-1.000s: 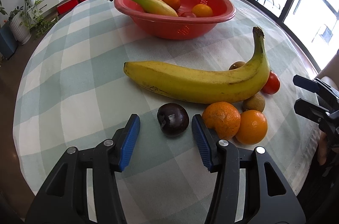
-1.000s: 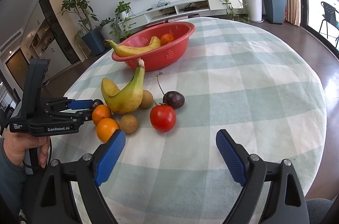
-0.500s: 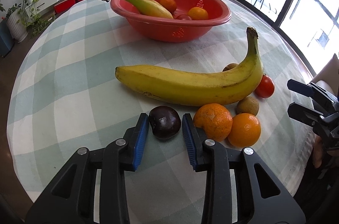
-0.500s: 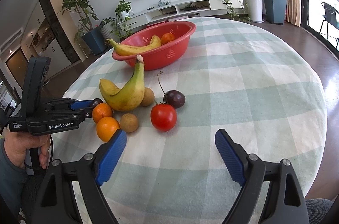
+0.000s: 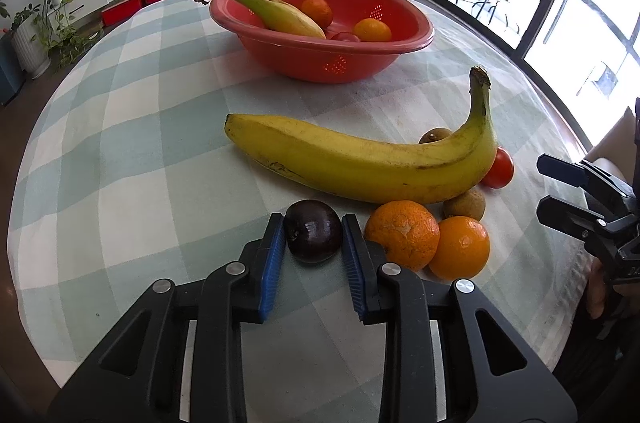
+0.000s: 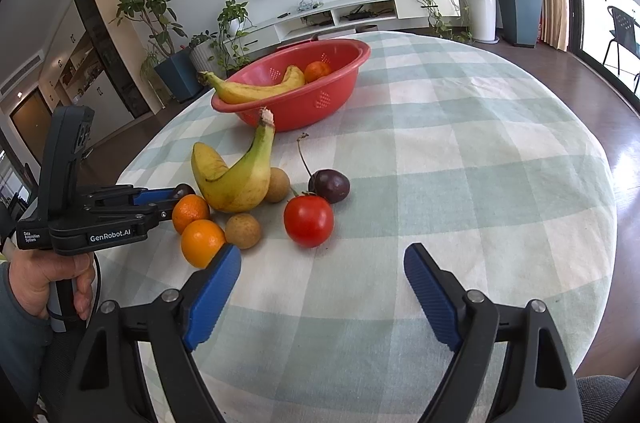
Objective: Organize fruits
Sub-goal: 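Close the left tool on the dark plum, then hold the plum in the left tool while the right tool grasps a red tomato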
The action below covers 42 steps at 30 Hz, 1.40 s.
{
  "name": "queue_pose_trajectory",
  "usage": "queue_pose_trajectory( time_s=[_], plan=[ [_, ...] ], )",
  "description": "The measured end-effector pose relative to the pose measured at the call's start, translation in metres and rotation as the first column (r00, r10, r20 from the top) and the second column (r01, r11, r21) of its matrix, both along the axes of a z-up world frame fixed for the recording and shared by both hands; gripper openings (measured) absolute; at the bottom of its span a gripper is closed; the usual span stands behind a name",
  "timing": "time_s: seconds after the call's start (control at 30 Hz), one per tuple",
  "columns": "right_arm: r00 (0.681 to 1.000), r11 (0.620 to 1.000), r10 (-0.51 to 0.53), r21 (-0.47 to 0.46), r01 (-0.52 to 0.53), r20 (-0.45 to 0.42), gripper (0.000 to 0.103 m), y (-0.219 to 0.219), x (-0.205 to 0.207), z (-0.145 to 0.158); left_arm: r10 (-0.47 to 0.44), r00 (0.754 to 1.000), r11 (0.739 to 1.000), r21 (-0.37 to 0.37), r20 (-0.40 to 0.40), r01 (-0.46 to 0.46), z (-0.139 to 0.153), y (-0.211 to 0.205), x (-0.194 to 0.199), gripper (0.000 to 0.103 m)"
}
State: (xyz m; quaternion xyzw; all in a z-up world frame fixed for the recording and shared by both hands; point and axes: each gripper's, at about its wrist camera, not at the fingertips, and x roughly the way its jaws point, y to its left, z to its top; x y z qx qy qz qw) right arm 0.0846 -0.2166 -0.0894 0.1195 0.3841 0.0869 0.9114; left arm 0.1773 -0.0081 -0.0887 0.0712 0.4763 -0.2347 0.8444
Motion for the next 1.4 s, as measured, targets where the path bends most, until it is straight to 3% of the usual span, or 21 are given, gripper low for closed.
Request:
queue_pose_trajectory(
  time_s=[0.23,0.5,0.67,0.9,1.13,1.4],
  plan=[
    [1.0,1.0,-0.002,0.023,0.002,-0.013,0.084,-0.006,0.006,0.005,0.053,0.999,0.996,-0.07,-0.001,-0.052,0.006,0.014,-0.004,0.026],
    [0.997,0.999,0.039,-0.033,-0.041,-0.073,0.075,-0.005,0.039,0.018,0.105,0.994,0.983,-0.15,0.003,-0.103,0.012,0.024,-0.02,0.026],
    [0.987,0.995,0.069,-0.061,-0.078,-0.144,0.071,-0.001,0.065,0.019,0.107,0.994,0.982,-0.157,0.015,-0.104,0.013,0.025,-0.024,0.026],
    [0.967,0.996,0.072,-0.03,-0.082,-0.244,0.062,-0.012,0.09,0.009,0.102,0.995,0.981,-0.165,0.013,-0.099,0.009,0.025,-0.023,0.026],
    [0.948,0.993,0.11,-0.017,-0.121,-0.298,0.06,-0.001,0.106,-0.002,0.097,0.995,0.981,-0.172,0.011,-0.094,0.008,0.024,-0.022,0.026],
    [0.934,0.99,0.115,-0.037,-0.136,-0.338,0.051,0.004,0.115,-0.006,0.091,0.996,0.981,-0.173,0.008,-0.089,0.007,0.023,-0.022,0.026]
  ],
)
